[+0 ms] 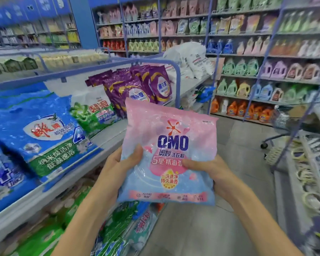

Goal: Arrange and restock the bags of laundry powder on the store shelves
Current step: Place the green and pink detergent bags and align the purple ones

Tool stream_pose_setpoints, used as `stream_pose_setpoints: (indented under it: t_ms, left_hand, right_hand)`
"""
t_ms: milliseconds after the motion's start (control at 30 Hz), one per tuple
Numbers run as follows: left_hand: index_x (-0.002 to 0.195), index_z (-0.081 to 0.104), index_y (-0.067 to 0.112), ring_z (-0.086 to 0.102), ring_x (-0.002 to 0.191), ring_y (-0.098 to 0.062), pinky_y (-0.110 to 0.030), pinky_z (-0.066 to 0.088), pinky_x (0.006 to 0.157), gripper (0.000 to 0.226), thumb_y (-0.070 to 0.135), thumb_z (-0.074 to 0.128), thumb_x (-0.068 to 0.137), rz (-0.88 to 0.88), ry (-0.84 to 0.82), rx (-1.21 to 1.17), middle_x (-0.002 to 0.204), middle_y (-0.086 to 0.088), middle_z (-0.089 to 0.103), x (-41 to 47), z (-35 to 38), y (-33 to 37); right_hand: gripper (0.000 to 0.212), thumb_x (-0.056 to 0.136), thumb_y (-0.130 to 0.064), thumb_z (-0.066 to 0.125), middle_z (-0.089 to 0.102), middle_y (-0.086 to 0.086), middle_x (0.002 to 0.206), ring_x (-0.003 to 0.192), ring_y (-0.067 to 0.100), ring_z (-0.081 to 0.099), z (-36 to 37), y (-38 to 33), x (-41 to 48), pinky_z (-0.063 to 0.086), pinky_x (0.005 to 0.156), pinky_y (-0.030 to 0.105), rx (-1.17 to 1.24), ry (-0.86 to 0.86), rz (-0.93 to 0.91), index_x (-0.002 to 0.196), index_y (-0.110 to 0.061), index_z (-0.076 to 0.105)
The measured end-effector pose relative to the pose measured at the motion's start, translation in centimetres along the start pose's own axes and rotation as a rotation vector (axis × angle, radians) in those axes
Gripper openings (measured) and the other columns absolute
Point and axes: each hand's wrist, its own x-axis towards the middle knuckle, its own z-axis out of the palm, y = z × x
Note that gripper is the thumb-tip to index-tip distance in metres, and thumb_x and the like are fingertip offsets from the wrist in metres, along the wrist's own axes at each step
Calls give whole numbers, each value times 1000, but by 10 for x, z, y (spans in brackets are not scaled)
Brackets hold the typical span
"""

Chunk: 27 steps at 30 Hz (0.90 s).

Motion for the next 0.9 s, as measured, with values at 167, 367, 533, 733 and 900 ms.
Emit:
stream_pose_setpoints:
  t_ms: [167,367,533,733,900]
  left_hand:
    - [106,71,11,77,75,-31,-38,62,59,26,24,65,84,-23,-53,-15,96,-17,78,91,52,-9]
    - [116,69,9,76,87,-34,-48,62,75,38,24,70,80,-18,-75,22,105,-17,77,207,127,-38]
    - [115,70,11,75,90,-37,-48,61,80,37,25,71,80,-23,-61,29,108,-17,77,285,195,-56]
    - [123,66,14,75,97,-37,-50,60,84,43,26,71,82,-41,6,-30,111,-15,76,368,260,-70]
    - [117,67,15,75,94,-37,-51,59,86,37,25,70,81,-43,63,-40,107,-14,77,439,294,-77]
  right_hand:
    - [54,75,-2,84,75,18,118,106,40,73,-63,-26,53,59,91,56,18,75,-38,126,-9,66]
    - [49,69,-3,83,76,19,112,103,40,74,-160,-61,126,60,91,55,45,176,-9,117,-5,72]
    - [50,71,-3,82,76,18,113,103,39,74,-245,-96,189,59,92,55,21,151,6,119,-8,70]
    - [61,68,-1,88,75,19,115,105,41,73,-329,-139,271,58,93,58,-12,66,-1,125,-5,67]
    - [54,70,-4,86,77,18,110,98,37,76,-376,-162,345,62,83,49,-11,43,23,121,-4,68]
